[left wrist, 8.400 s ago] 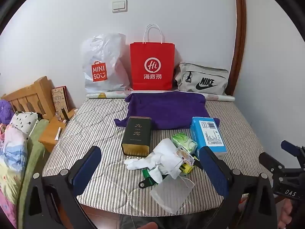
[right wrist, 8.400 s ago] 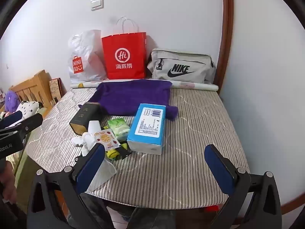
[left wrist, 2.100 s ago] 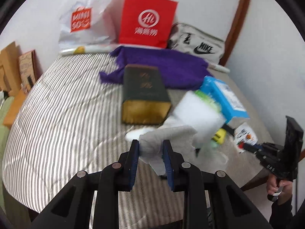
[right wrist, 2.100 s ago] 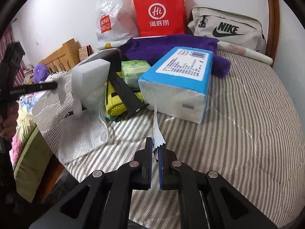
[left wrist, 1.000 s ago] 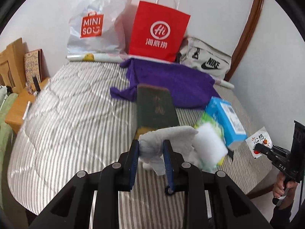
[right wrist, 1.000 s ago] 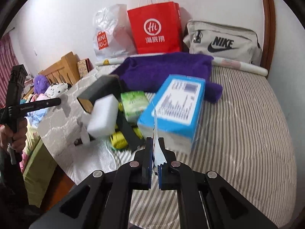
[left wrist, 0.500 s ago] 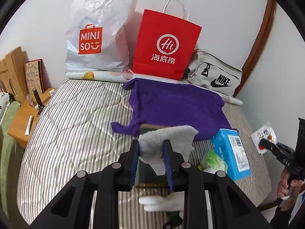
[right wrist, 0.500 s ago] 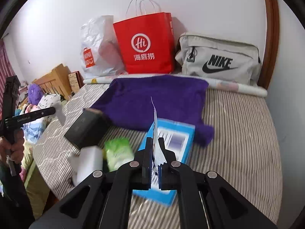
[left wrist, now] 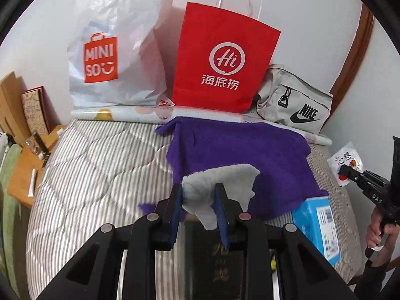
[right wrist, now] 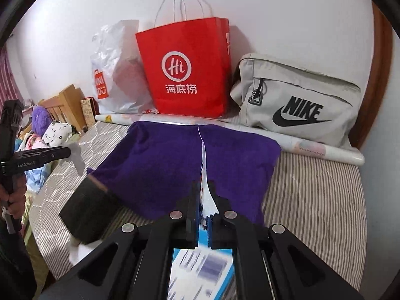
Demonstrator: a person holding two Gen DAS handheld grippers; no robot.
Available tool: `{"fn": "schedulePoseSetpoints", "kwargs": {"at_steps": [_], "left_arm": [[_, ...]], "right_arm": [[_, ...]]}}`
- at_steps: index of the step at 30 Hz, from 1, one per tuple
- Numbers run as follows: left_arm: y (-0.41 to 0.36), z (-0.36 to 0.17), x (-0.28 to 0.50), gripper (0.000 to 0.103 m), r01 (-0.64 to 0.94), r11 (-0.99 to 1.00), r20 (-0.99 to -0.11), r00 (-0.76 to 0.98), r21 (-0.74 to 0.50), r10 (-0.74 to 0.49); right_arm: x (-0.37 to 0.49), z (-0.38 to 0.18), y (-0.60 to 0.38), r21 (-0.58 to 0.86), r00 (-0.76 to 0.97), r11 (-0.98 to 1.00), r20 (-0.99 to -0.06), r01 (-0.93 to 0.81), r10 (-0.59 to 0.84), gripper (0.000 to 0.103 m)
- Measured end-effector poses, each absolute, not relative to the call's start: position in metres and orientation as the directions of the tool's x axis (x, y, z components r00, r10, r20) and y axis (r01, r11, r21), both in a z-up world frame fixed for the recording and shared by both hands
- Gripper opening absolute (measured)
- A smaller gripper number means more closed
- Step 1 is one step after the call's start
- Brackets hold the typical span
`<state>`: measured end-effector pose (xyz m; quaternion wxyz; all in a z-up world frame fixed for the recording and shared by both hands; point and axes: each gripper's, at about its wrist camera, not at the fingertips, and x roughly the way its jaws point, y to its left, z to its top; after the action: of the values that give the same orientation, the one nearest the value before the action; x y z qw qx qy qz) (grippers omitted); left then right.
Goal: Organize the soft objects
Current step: 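Lower the sachet and wet wipe onto the purple towel and open both tools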
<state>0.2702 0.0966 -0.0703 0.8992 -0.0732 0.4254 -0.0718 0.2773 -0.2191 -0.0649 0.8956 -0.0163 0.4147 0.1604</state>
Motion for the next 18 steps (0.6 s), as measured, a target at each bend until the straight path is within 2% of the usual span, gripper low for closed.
{"fn": "schedulePoseSetpoints", "kwargs": {"at_steps": [18], "left_arm": [[0.074, -0.115, 0.374, 0.026, 0.073, 0.985, -0.837, 0.521, -0.155, -0.171]], "right_arm": [[0.374, -0.125, -0.222, 0.124, 0.462, 0.947, -0.849, -0.296, 0.256, 0.005]]}}
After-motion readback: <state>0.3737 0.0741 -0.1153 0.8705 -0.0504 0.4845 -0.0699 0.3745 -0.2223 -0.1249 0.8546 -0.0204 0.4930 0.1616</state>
